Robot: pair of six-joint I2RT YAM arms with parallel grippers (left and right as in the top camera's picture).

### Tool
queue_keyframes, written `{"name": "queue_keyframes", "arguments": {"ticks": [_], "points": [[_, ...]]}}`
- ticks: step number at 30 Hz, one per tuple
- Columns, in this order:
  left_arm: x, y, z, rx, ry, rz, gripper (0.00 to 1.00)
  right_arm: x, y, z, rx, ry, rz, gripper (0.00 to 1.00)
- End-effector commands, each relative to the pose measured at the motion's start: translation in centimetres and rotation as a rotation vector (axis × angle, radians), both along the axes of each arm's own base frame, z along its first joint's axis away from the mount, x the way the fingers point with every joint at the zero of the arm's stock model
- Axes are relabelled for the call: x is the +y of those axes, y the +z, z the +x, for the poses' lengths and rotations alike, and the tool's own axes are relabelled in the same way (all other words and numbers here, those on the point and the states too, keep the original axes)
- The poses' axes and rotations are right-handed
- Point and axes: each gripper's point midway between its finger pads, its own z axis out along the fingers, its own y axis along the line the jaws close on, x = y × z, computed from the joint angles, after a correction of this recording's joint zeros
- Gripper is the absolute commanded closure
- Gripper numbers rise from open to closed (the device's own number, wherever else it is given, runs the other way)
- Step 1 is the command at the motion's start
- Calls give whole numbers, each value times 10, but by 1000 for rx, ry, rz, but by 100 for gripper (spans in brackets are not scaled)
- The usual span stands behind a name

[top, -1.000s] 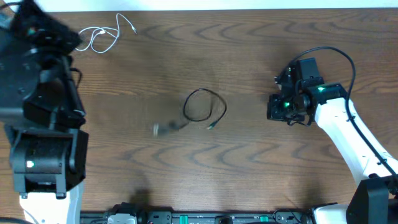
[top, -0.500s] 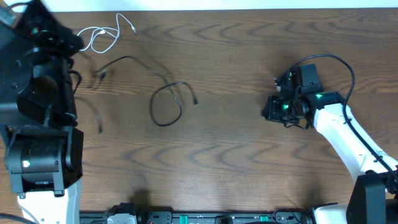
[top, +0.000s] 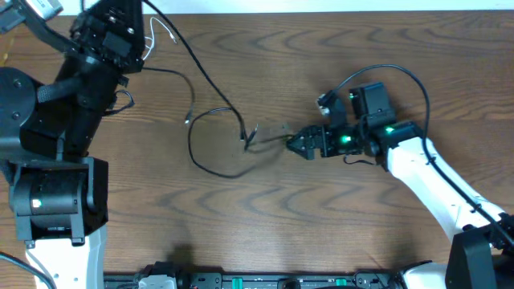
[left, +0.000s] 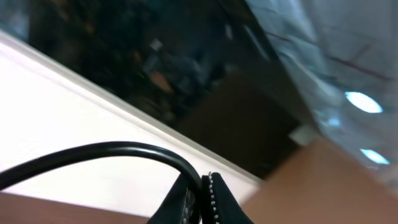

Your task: Untangle cables

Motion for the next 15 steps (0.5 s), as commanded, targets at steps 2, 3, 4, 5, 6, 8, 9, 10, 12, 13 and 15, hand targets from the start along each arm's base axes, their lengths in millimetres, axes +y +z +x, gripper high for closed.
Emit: {"name": "queue_keyframes", "arguments": {"ticks": [2,3,4,5,6,8,9,10,12,13,15], "points": [[-26,9,-20,49,-187,-119,92,17,11,-2,69,-33,88,1],[-30,9,-21,51,-200,-121,92,21,18,-1,90,-44,133,1],[-34,9,-23,52,-214,-121,93,27,28,1,94,-34,186,1],[-39,9,-24,52,-229,-118,93,32,39,1,83,-8,241,1],[-44,7,-25,61,-245,-118,92,36,50,2,61,24,294,1],[-53,4,-28,75,-274,-117,92,43,71,4,2,88,379,1],[-57,2,-29,84,-288,-117,92,45,79,5,-15,102,408,1],[-61,0,-30,95,-301,-117,92,46,85,6,-27,110,430,1],[-67,-2,-31,105,-321,-116,93,48,94,7,-49,130,462,1],[-70,-2,-32,107,-331,-116,93,50,96,6,-62,140,469,1],[-75,-4,-31,113,-345,-116,92,53,98,5,-118,175,466,1]]}}
